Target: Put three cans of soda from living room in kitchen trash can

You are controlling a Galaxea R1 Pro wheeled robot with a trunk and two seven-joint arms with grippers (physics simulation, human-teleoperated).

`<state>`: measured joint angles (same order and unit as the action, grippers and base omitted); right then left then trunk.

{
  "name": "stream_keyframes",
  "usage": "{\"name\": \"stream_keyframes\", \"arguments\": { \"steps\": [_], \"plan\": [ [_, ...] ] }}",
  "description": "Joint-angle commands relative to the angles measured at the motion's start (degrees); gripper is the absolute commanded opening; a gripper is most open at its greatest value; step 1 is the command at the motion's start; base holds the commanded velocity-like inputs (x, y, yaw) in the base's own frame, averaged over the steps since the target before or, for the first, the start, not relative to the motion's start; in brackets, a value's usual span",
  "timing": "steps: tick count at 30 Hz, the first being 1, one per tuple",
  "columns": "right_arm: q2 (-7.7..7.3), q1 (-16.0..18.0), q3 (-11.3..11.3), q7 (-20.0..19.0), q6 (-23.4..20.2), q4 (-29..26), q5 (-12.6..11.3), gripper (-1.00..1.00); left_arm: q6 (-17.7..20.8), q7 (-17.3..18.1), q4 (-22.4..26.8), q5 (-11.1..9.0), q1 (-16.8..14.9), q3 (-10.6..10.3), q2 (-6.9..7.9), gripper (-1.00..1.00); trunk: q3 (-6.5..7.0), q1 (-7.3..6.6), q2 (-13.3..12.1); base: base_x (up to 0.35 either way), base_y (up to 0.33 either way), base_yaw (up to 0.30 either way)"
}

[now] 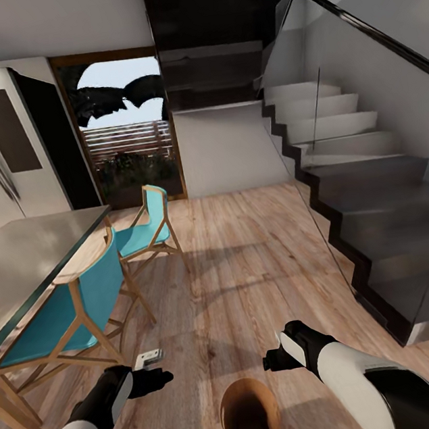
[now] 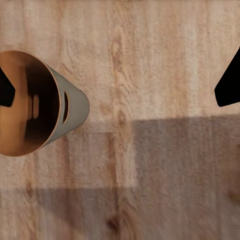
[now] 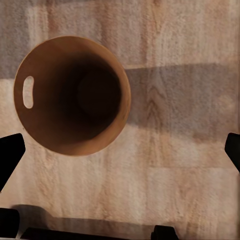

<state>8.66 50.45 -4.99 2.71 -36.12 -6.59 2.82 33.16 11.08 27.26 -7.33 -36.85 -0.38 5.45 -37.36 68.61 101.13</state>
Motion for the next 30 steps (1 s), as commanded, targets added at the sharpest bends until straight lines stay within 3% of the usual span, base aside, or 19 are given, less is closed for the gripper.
{"name": "stream_keyframes", "arguments": {
  "steps": [1,13,30],
  "plan": [
    [-0.01,0.00,0.14,0.00,0.00,0.00,0.00,1.00,-0.04,-0.02,-0.13,0.00,0.00,0.01,0.03,1.00,-0.09,0.00,0.00,0.000,0.000,0.000],
    [-0.04,0.00,0.76,0.02,0.00,-0.08,0.00,1.00,-0.55,-3.56,-2.24,-0.02,0.11,0.03,0.25,1.00,-1.18,0.00,0.00,0.000,0.000,0.000],
    [0.04,0.00,0.94,0.02,0.00,-0.04,0.00,1.00,-0.64,-4.19,-2.30,-0.08,0.11,0.03,1.16,1.00,-2.73,0.00,0.00,0.000,0.000,0.000]
  ]
}}
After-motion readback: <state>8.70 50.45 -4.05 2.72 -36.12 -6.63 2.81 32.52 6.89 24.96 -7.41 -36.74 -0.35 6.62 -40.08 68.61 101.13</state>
